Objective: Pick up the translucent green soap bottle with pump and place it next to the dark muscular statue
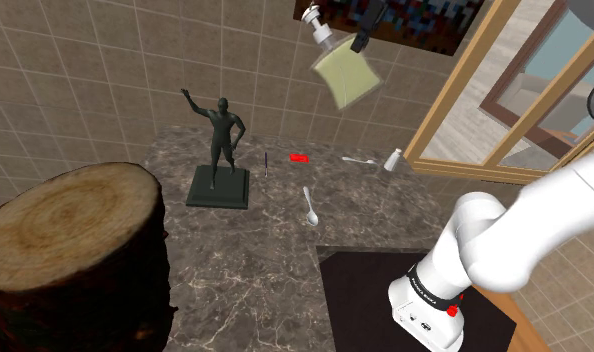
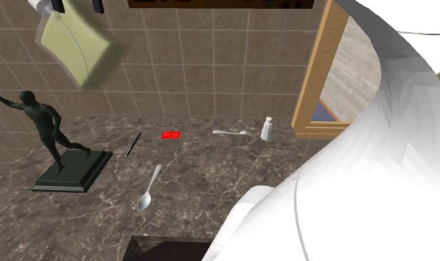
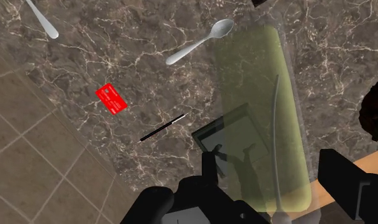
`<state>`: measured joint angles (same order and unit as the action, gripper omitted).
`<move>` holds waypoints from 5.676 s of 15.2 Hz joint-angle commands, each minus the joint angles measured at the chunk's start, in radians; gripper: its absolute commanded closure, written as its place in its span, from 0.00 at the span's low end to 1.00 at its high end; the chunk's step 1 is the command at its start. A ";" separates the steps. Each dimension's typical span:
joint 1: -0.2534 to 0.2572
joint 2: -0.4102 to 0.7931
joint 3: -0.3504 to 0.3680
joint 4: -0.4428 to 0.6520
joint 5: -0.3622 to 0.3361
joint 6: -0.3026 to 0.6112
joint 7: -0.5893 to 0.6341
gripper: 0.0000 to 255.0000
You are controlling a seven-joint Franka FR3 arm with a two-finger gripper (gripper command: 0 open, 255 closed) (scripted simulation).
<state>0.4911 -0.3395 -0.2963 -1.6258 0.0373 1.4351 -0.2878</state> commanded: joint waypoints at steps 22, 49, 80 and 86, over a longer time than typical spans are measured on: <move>0.011 -0.085 0.059 -0.368 -0.010 0.291 0.066 1.00; 0.003 -0.093 0.041 -0.739 -0.012 0.652 0.032 1.00; 0.042 0.123 -0.016 -0.985 0.080 1.105 -0.080 1.00; 0.042 0.123 -0.016 -0.985 0.080 1.105 -0.080 1.00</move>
<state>0.5312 -0.2259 -0.3121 -2.6042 0.1151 2.5418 -0.3652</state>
